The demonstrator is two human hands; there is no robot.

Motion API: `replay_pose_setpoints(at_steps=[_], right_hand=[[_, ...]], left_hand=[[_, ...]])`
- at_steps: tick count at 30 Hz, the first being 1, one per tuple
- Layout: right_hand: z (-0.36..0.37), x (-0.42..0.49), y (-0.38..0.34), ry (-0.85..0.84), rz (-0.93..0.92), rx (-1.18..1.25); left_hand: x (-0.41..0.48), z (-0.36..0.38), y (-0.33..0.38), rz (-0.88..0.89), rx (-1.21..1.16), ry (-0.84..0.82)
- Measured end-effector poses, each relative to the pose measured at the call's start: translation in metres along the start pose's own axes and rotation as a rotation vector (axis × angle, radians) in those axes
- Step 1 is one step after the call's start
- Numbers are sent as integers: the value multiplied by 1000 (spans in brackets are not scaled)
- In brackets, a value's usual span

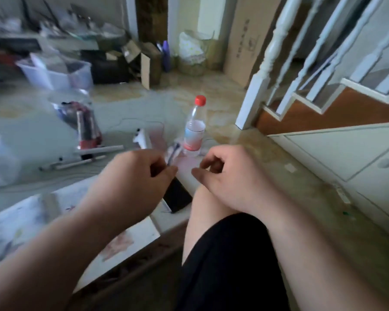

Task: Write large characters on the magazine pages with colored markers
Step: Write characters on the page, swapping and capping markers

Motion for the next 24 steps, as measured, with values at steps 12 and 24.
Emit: replay_pose_setpoints(at_steps=[12, 24], right_hand=[[182, 100, -170, -432, -303, -174], [232, 151, -124, -534, -221, -166]], left_hand=[[-75, -100, -200, -393, -2, 186], [-66, -82, -282, -525, 71, 56]])
Point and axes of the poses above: each hand's wrist, its own x-axis towards the middle knuckle, its own z-axis out of the palm, y = z × x, the point moved 8 cm from there along x, towards the middle knuckle, and after that the axes turned 15 degrees about -y, right-handed, at the moved point
